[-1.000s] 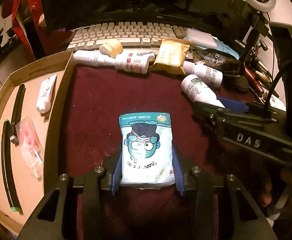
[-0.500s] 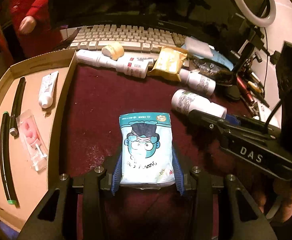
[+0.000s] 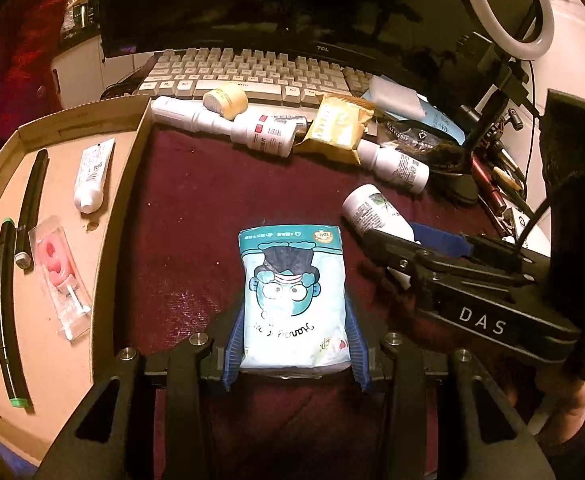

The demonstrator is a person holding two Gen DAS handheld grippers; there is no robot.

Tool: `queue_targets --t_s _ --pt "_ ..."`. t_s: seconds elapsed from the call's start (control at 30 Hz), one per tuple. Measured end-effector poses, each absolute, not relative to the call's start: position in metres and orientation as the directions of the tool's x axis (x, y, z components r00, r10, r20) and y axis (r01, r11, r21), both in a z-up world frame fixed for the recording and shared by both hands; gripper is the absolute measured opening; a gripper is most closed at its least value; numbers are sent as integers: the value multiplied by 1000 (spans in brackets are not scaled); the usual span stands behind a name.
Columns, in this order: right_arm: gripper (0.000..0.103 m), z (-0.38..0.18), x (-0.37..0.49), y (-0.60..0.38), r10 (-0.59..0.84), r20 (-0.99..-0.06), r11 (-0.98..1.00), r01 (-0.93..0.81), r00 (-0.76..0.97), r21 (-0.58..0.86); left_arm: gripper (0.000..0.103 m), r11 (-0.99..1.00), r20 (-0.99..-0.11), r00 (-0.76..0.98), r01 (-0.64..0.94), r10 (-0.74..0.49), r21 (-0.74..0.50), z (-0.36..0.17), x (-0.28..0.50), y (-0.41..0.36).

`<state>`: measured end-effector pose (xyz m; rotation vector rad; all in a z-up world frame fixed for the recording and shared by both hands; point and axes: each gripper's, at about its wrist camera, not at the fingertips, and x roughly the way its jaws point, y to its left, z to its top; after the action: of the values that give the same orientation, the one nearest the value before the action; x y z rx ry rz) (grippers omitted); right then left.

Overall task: Organize objects
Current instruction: 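Lift the tissue pack in the left gripper while the right gripper lifts the white bottle, then carry the pack in the left gripper to the tray while the right gripper carries the bottle there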

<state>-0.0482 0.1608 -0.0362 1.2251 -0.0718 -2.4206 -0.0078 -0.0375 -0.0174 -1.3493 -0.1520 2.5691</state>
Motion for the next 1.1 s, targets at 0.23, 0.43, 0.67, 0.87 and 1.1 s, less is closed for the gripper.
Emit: queue_targets --t_s 0.23,0.43,0.67,0.87,1.1 --pt "39 -41 -55 152 -355 -772 -921 337 -526 194 39 -963 -788 -554 -155 269 -220 -15 -5 -45" --pt "32 -38 -51 152 -374 -768 -915 340 -520 215 39 -954 -774 -560 -141 297 -264 -8 -6 -57" --pt "32 -21 -44 150 -439 -722 -891 366 -535 271 39 -952 -755 -585 -119 297 -283 7 -6 -72" --pt "32 -8 -43 127 -525 -687 -841 426 -502 332 39 -953 -729 -628 -68 272 -297 25 -6 -102" --pt "32 6 -51 76 -598 -663 -780 515 -449 355 39 -953 -711 -673 32 203 -302 43 -15 -157"
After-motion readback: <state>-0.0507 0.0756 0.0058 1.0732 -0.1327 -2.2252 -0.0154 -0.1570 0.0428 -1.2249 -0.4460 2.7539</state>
